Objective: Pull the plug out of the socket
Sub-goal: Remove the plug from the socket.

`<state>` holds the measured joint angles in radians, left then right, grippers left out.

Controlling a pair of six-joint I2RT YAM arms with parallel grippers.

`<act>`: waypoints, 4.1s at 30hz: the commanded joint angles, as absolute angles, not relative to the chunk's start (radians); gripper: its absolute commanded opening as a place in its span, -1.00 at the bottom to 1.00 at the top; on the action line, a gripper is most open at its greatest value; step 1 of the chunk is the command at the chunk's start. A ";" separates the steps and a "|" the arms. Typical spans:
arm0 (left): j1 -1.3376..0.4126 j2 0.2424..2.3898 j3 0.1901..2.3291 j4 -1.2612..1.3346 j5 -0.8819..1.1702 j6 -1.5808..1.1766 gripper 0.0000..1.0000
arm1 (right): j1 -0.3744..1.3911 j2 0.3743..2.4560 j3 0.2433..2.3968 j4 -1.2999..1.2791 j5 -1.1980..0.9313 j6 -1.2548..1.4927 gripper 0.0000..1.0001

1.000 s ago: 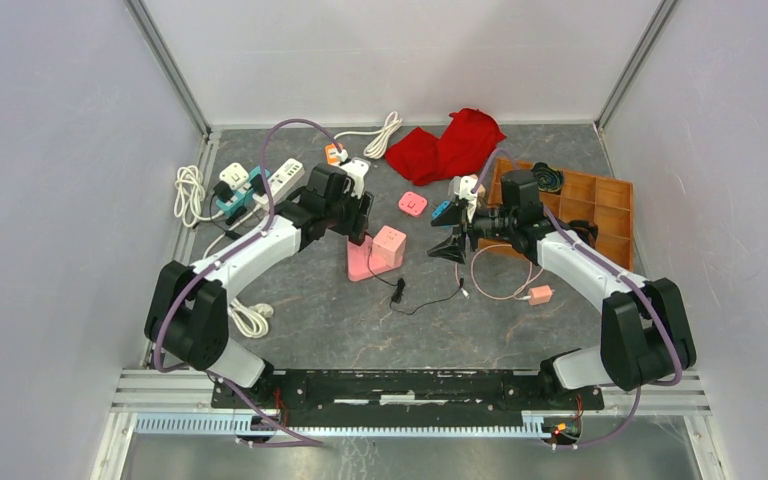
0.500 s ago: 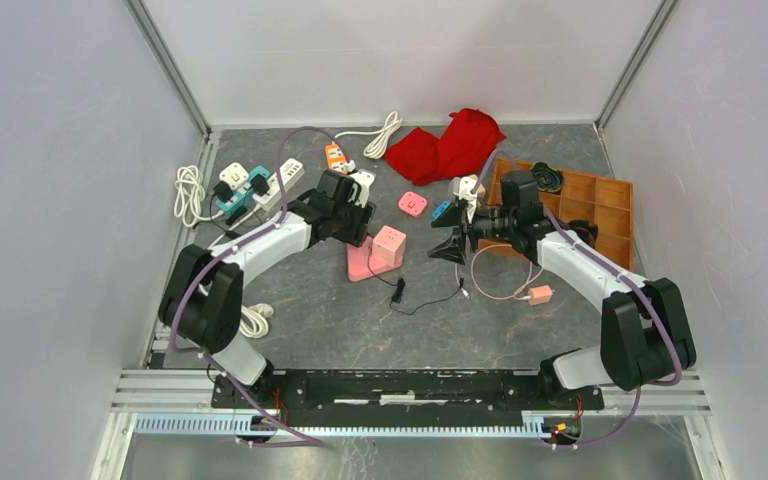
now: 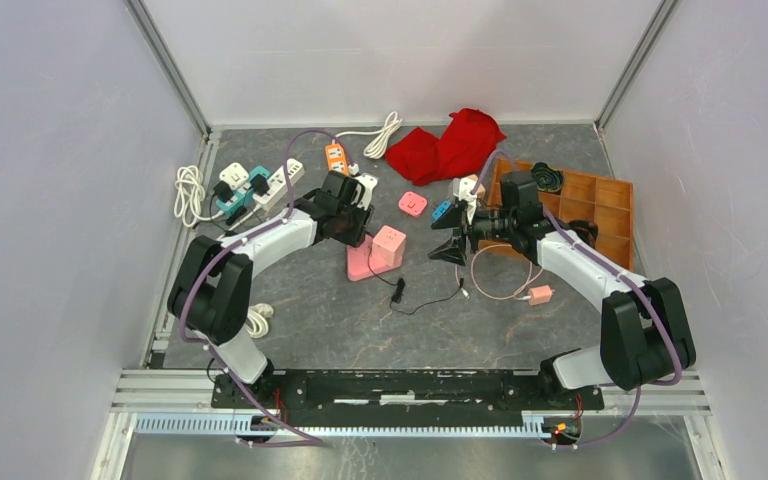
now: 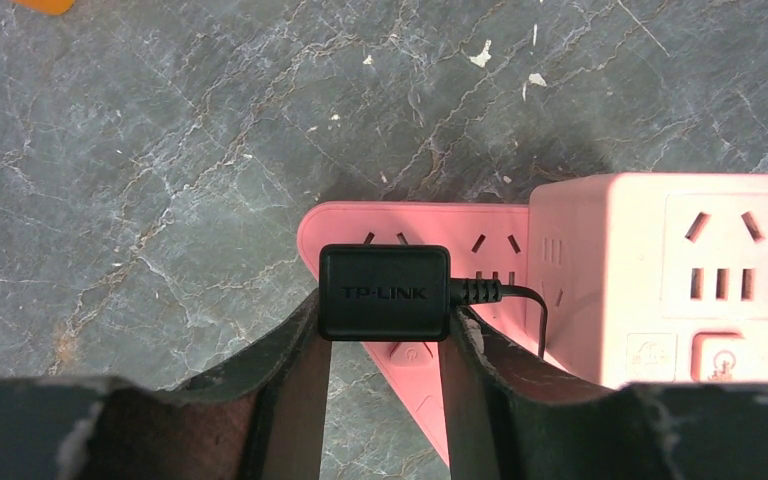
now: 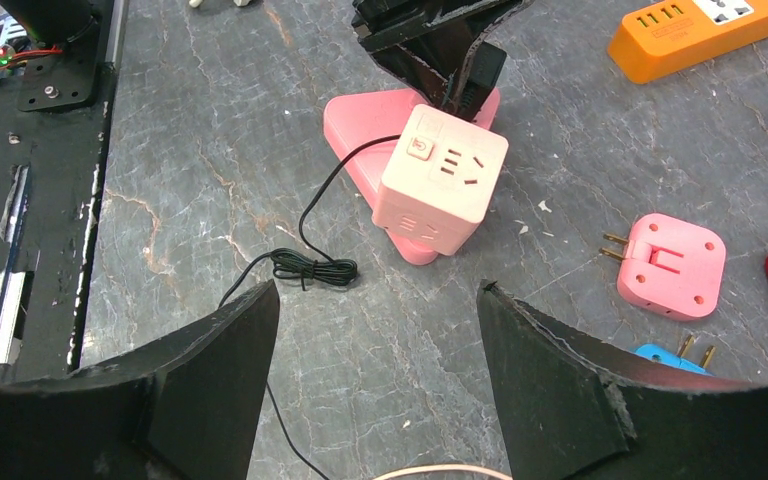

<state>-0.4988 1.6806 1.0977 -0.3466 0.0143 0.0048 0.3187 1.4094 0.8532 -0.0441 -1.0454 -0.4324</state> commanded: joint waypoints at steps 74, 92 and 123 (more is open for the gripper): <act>-0.747 1.268 0.810 0.024 -0.134 -0.457 -0.91 | 0.670 1.652 0.923 0.002 -0.474 -0.411 -0.83; -0.889 1.288 0.827 -0.035 -0.422 -0.521 -0.91 | 0.690 1.706 0.937 -0.023 -0.488 -0.402 -0.85; -1.115 1.399 0.890 -0.035 -0.713 -0.359 -0.91 | 0.693 1.749 0.938 -0.006 -0.508 -0.340 -0.88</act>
